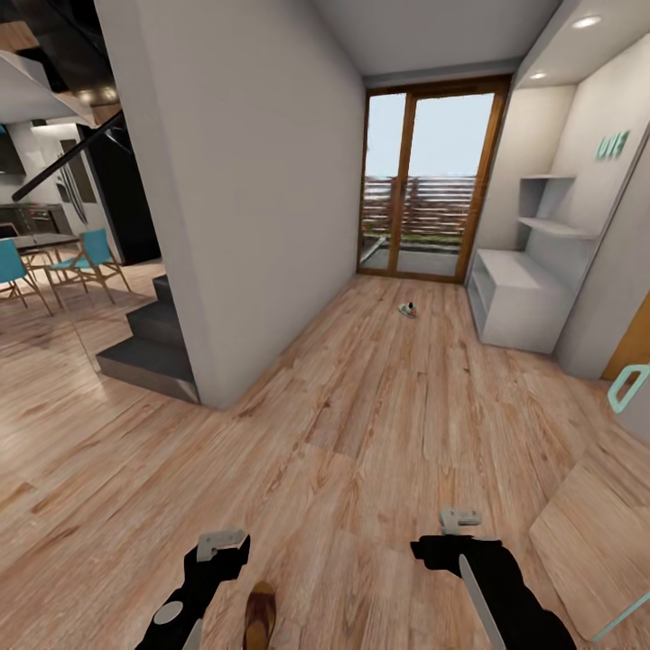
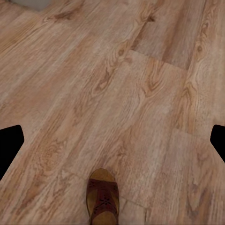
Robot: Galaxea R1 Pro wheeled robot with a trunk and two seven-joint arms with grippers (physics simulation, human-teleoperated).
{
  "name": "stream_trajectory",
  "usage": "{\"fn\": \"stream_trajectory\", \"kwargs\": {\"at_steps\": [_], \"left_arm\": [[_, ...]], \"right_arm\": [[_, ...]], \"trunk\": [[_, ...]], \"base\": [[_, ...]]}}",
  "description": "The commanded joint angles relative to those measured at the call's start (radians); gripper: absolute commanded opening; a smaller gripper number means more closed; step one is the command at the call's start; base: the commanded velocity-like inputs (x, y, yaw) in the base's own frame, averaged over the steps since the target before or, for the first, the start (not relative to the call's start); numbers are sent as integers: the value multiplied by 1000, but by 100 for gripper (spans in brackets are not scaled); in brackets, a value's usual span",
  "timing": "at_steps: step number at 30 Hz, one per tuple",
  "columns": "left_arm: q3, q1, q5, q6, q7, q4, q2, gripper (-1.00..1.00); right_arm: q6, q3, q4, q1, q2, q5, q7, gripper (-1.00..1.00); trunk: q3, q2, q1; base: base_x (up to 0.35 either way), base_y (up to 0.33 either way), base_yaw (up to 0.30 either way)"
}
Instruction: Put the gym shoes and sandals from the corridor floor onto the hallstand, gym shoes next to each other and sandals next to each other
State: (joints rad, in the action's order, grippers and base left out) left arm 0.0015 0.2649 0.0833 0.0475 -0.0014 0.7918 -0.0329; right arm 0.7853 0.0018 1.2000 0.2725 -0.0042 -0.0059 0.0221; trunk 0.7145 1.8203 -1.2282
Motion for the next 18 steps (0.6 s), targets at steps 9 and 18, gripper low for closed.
{"fn": "stream_trajectory", "kwargs": {"at_steps": [9, 18], "left_arm": [[0, 0, 9, 3, 0, -1, 1, 100], [0, 0, 7, 4, 0, -34, 1, 100]], "right_arm": [[3, -6, 0, 1, -3, 0, 2, 100], [3, -6, 0, 1, -5, 0, 2, 100]], "trunk": [[43, 64, -34], [86, 127, -69]], "base": [[0, 0, 0], [0, 0, 0]]}}
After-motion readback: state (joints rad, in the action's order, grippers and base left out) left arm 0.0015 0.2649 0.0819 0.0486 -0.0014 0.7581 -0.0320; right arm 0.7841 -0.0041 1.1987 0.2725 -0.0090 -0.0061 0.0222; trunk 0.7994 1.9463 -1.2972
